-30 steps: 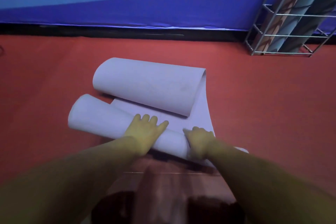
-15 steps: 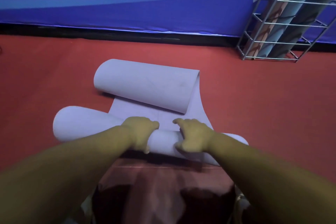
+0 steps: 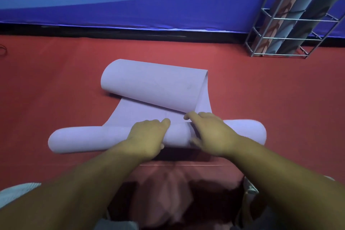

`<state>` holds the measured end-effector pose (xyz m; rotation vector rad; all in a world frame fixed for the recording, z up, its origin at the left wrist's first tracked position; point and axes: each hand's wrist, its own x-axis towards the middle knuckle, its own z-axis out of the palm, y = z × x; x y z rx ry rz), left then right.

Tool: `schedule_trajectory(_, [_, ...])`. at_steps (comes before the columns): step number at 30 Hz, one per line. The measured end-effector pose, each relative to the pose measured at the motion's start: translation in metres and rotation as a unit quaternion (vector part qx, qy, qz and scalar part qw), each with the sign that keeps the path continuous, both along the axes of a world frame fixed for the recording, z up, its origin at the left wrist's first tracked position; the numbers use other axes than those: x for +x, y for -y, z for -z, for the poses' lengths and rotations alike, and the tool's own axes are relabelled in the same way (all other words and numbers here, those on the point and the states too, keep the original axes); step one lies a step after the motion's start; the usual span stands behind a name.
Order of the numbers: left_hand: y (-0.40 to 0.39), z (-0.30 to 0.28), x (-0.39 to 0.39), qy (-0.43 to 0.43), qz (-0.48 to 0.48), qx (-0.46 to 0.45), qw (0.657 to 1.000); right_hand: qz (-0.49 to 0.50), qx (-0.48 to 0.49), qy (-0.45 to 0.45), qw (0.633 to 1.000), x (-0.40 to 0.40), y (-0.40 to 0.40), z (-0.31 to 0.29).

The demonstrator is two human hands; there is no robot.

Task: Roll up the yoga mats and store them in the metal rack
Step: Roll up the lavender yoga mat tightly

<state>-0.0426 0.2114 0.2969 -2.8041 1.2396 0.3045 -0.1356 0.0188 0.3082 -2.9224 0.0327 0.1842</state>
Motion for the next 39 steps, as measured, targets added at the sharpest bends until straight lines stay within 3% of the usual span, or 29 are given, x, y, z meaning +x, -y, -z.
schedule_trajectory(3, [0.007,-0.006,0.001,-0.004,-0.013,-0.036,0.999,0.006,-0.056,0.049,0.997,0.004,-0.005,0.012])
schedule_trajectory(7, [0.01,-0.006,0.0,-0.027,-0.034,-0.094,0.995,0.0,-0.062,0.101,0.993,0.014,-0.012,0.019])
schedule_trajectory(11, [0.008,-0.007,-0.003,-0.069,-0.014,-0.124,0.99,0.001,-0.095,0.073,0.993,0.015,-0.015,0.016])
schedule_trajectory(17, [-0.003,-0.022,0.01,0.11,-0.018,-0.059,0.992,-0.014,-0.034,0.042,0.998,0.012,0.012,-0.017])
schedule_trajectory(19, [0.0,-0.027,0.005,0.075,-0.035,-0.067,0.994,-0.018,-0.066,0.012,0.998,0.009,0.023,-0.034])
schedule_trajectory(24, [0.029,-0.02,-0.024,-0.154,-0.043,-0.072,0.984,-0.011,-0.176,-0.082,0.981,-0.003,0.048,-0.06])
schedule_trajectory(27, [0.03,-0.017,-0.017,-0.126,-0.021,-0.052,0.99,-0.002,-0.172,-0.022,0.985,-0.003,0.039,-0.051])
schedule_trajectory(30, [0.028,-0.023,0.0,-0.096,-0.002,-0.059,0.994,-0.007,-0.072,0.029,0.997,0.001,0.023,-0.033])
schedule_trajectory(34, [0.02,-0.028,0.013,-0.145,-0.032,-0.107,0.983,-0.028,-0.04,0.144,0.988,0.002,0.018,-0.009])
schedule_trajectory(39, [0.019,-0.034,0.011,-0.153,-0.043,-0.078,0.984,-0.023,-0.01,0.228,0.973,0.003,0.018,0.01])
